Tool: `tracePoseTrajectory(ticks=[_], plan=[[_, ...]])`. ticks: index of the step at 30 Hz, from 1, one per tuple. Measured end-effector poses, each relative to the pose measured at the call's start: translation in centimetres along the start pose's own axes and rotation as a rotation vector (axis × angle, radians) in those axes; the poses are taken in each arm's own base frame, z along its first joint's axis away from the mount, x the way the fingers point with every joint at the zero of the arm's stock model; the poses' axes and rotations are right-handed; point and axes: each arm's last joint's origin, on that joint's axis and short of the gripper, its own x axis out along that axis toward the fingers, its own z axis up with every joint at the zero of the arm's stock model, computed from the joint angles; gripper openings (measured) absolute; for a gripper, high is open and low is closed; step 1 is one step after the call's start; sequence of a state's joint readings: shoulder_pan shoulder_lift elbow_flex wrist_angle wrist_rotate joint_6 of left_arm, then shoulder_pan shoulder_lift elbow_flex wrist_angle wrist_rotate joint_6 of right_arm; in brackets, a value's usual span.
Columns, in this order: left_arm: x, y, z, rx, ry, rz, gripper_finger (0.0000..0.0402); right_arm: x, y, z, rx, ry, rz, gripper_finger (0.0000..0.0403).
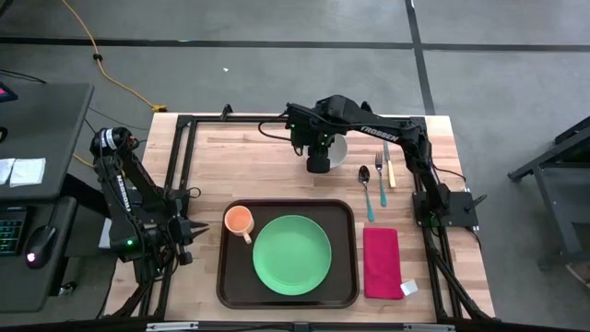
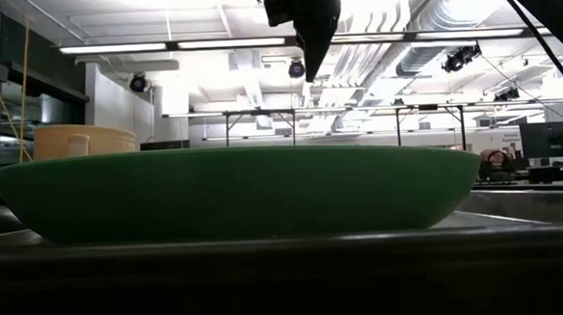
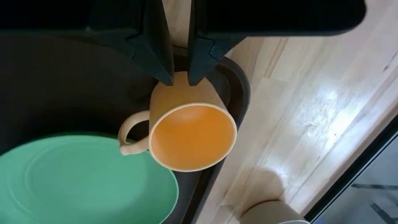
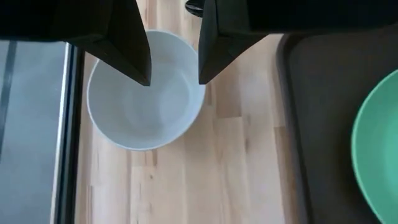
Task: Set up tray
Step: Put the gray bowl on the green plate
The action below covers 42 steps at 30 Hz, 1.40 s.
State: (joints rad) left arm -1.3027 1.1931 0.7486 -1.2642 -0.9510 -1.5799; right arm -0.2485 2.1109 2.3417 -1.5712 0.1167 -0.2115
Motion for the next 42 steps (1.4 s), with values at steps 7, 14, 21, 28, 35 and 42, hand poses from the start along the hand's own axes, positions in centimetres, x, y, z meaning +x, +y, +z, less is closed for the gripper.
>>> tracePoseTrajectory(ticks=[7,14,21,28,35,42], plan=[[0.0,-0.1,0.0,-0.014,0.0,-0.01,0.0079,0.1,-0.6,-0.1,-0.009,-0.004,0.025,0.011],[0.0,-0.1,0.0,-0.014,0.0,-0.01,0.0079,0.3,-2.1,-0.5,0.029,-0.001,0.03,0.011],[0.0,-0.2,0.0,-0.015,0.0,-0.01,0.0079,2.0,-2.8,-1.0,0.053,0.058,0.064,0.011],[0.0,-0.2,0.0,-0.015,0.0,-0.011,0.0079,7.0,-2.2,-1.5,0.046,0.145,0.12,0.011],[0.0,-0.2,0.0,-0.015,0.0,-0.011,0.0079,10.8,-1.4,-2.2,0.037,0.183,0.16,0.011],[0.0,-0.2,0.0,-0.022,0.0,-0.016,0.0079,12.3,-1.1,-2.4,0.032,0.167,0.187,0.011]])
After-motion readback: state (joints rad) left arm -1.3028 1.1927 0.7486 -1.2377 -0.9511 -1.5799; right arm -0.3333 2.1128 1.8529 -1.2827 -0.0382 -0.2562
